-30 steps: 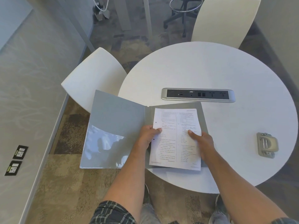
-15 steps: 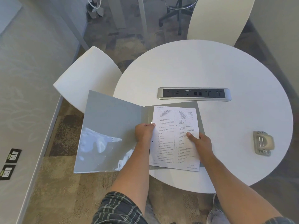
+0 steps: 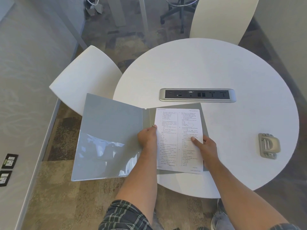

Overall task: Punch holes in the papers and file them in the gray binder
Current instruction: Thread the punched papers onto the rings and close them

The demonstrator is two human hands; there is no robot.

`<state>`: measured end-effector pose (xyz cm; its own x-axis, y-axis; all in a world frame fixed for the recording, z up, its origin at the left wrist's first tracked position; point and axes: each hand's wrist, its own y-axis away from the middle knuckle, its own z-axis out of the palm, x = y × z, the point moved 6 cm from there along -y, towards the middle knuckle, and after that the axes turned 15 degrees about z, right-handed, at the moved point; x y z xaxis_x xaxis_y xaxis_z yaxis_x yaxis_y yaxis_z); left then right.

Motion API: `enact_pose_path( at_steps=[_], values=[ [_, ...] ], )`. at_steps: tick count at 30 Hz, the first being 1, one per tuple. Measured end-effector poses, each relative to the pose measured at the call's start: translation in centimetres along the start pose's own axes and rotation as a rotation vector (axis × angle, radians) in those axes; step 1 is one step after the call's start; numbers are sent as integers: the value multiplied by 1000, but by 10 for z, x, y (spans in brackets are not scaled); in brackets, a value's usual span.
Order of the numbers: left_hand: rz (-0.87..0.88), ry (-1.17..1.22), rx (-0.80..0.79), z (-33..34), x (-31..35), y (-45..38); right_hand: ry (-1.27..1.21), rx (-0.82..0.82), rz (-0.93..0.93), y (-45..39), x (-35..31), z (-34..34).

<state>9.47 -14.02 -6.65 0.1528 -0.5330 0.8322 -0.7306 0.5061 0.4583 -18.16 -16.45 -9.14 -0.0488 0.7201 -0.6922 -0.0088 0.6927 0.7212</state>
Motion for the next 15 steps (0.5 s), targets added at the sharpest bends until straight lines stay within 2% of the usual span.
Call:
enact_pose_path(
  at_steps=[6, 11, 15],
  values=[
    [0, -22, 17, 1, -3, 0, 15, 18, -8, 1, 1, -1],
    [6, -59, -89, -2, 0, -6, 45, 87, -19, 1, 2, -4],
    [98, -113, -172, -7, 7, -4, 100, 114, -25, 2, 2, -5]
  ],
)
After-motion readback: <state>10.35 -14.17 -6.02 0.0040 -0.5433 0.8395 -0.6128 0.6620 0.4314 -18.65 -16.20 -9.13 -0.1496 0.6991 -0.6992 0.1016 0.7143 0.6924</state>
